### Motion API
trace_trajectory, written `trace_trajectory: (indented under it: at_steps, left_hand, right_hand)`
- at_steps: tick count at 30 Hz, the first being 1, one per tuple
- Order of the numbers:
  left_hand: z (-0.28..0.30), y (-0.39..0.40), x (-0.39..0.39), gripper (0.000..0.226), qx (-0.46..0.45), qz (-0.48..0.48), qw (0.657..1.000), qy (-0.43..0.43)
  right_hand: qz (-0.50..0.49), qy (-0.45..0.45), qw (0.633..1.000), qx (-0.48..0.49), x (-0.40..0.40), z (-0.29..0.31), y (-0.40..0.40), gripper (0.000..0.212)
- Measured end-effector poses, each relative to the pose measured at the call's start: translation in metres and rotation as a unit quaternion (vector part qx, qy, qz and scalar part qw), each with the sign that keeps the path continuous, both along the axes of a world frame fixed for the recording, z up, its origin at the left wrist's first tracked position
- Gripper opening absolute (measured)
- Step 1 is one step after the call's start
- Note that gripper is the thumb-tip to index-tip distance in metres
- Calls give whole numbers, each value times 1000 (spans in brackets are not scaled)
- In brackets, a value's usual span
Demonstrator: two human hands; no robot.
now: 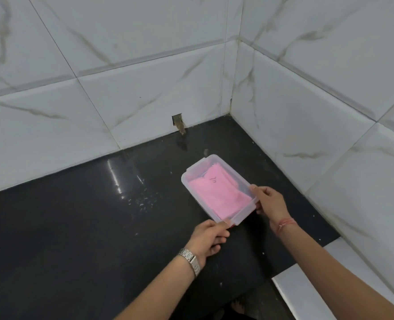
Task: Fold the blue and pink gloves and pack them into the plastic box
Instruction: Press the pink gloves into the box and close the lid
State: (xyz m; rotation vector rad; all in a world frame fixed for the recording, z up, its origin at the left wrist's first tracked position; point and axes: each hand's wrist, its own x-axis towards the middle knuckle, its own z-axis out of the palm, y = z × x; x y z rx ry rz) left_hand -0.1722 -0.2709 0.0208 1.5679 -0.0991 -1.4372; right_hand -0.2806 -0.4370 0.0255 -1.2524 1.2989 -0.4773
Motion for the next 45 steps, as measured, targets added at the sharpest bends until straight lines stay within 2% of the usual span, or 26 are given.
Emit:
trace_trajectory:
  at_steps: [2, 5, 11, 15, 18, 22, 26, 32, 38, 41, 45]
  left_hand:
    - [1, -3, 6, 32, 3, -11, 999, -36]
    - [0, -7, 28, 30, -6, 51, 995, -80]
    - [5, -31, 89, 23, -30, 156, 978, -135]
    - [3, -41, 111, 21, -35, 159, 980, -112]
    - [-2, -37, 110, 23, -40, 174, 981, -75]
    - [-9, -24, 106, 23, -41, 192, 978, -68]
    - [-10, -18, 106, 22, -38, 197, 977, -75]
    - [-10, -19, 102, 24, -43, 203, 975, -79]
    - [-10, -20, 99, 23, -45, 202, 974, -91]
    - [-10, -20, 99, 21, -46, 201, 974, -97]
    - [-10, -20, 98, 20, -47, 203, 974, -93]
  right_hand:
    - [-7, -7, 1000, 8, 3, 1, 4, 26]
    - [-35, -34, 997, 57, -2, -1, 25, 30]
    - [-79, -143, 957, 240, -6, -6, 76, 44]
    - [-106, -195, 930, 294, 2, -7, 86, 47]
    - [-115, -202, 922, 308, 2, -7, 80, 50]
    - [-88, -175, 937, 291, -2, -7, 70, 54]
    - [-60, -95, 978, 173, 3, -1, 65, 45]
    - [-90, -146, 971, 168, 19, -1, 69, 43]
    - [-127, -126, 977, 115, 39, -4, 75, 44]
    - [-113, -88, 987, 73, 42, -5, 76, 50]
    - [-83, -32, 996, 19, 50, -7, 80, 70]
